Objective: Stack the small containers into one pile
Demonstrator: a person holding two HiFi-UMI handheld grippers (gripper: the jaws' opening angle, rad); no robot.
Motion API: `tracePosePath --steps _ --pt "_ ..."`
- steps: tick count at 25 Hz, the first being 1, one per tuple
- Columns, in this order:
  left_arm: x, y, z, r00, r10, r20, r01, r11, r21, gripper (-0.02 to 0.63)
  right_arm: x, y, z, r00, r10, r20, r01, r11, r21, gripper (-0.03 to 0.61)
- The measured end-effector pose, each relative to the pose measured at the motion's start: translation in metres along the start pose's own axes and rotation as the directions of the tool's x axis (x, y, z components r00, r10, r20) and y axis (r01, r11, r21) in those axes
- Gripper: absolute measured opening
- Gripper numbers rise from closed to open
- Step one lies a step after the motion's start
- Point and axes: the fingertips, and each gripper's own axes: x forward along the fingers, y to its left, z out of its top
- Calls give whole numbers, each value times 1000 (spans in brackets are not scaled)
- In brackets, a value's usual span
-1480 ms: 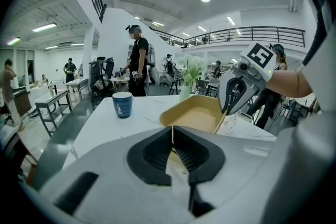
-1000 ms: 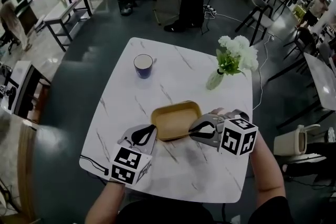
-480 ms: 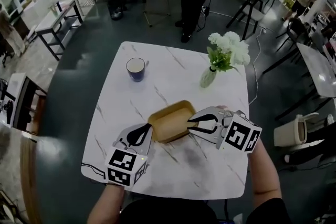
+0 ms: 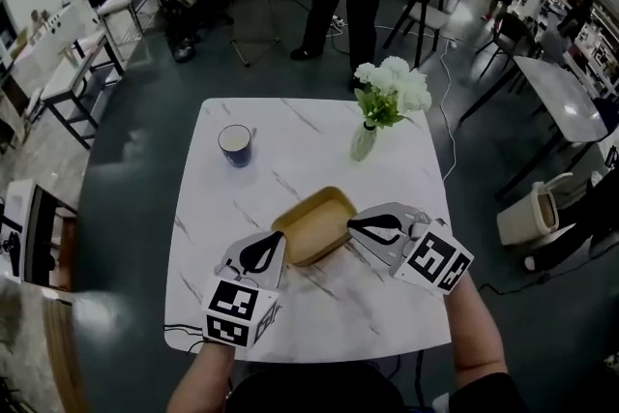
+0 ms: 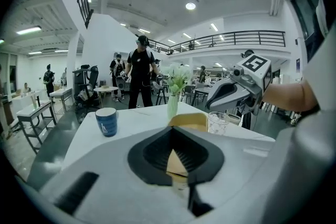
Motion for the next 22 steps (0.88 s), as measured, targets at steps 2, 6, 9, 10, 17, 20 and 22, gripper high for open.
tracePosePath --steps 2,6,9,10,17,20,22 --pt "-2 -3 1 1000 -13 3 13 1000 13 -5 -2 2 -2 999 -48 -1 48 998 39 2" --pt "-4 -7 3 999 -41 12 41 999 28 -5 -7 10 -2 992 -128 -8 128 987 101 0" --pt "-2 -13 2 998 -69 6 68 997 46 -5 -12 14 -5 983 -180 -20 181 974 136 0" --pt "-1 -16 1 997 -80 3 80 995 53 -5 -15 16 -6 980 -197 -26 199 969 146 0" --pt "-4 -28 -7 990 -143 -17 143 988 61 -5 -31 31 -13 941 -331 -65 337 907 255 0" --pt "-7 -30 -11 988 -155 -19 156 986 57 -5 -34 39 -18 920 -381 -89 389 873 293 0" --pt "-8 -32 -15 986 -164 -19 165 985 55 -4 -37 42 -22 902 -418 -106 429 846 316 0"
